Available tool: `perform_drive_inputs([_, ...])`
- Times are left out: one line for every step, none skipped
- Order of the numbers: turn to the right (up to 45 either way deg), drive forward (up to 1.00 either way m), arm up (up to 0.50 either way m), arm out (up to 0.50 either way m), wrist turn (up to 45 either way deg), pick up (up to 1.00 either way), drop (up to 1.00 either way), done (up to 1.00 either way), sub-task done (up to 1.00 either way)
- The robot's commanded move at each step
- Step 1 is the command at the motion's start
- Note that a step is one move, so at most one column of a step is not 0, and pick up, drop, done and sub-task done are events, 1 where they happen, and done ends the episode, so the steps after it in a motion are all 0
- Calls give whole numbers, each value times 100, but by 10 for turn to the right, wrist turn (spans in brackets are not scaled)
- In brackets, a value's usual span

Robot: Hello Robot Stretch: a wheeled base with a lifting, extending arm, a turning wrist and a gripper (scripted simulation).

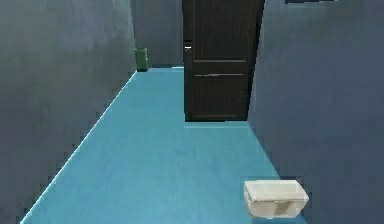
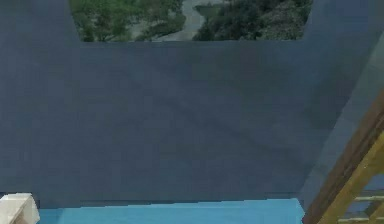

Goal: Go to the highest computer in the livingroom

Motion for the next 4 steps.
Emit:
perform_drive_inputs([0,60,0,0,0,0,0,0,0])
perform_drive_inputs([-150,0,0,0,0,0,0,0,0])
perform_drive_inputs([0,100,0,0,0,0,0,0,0])
perform_drive_inputs([0,75,0,0,0,0,0,0,0])
